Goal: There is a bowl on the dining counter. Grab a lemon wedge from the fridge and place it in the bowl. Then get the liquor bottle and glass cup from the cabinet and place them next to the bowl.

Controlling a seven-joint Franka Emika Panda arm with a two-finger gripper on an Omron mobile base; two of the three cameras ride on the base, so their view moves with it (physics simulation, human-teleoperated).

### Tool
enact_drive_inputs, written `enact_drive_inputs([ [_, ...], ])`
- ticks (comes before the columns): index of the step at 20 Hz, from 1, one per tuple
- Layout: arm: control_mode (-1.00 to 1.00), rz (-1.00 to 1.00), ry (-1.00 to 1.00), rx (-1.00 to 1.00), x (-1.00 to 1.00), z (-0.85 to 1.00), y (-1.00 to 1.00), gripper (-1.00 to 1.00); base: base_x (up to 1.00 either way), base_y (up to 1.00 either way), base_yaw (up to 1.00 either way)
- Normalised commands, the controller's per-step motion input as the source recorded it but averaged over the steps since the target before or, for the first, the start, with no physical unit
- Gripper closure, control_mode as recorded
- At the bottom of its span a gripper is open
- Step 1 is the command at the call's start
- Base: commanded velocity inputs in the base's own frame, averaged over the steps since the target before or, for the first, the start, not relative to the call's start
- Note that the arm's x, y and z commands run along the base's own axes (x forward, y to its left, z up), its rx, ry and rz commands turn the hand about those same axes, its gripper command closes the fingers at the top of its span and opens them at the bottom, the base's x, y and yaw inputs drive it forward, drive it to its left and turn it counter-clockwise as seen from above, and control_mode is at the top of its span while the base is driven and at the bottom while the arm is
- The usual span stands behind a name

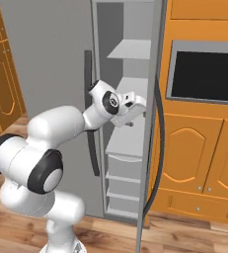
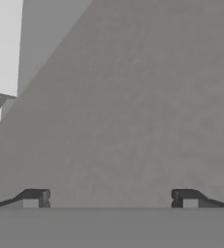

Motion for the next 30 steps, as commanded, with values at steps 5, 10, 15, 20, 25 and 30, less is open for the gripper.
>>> enact_drive_inputs([
  [5,-1.0,0.04,-0.11,0.12,0.0,-0.15,0.51,-1.0,0.0,0.0,0.0],
  [10,-1.0,0.06,-0.2,0.17,0.0,-0.16,0.79,-1.0,0.0,0.0,0.0],
  [15,-1.0,0.05,-0.13,0.18,0.0,-0.03,0.9,-1.0,0.0,0.0,0.0],
  [20,-1.0,0.03,-0.01,0.12,-0.05,0.19,0.79,-1.0,0.0,0.0,0.0],
  [25,-1.0,0.06,-0.02,0.12,0.0,0.17,0.7,-1.0,0.0,0.0,0.0],
  [30,-1.0,0.09,-0.08,0.1,0.1,0.25,0.45,-1.0,0.0,0.0,0.0],
])
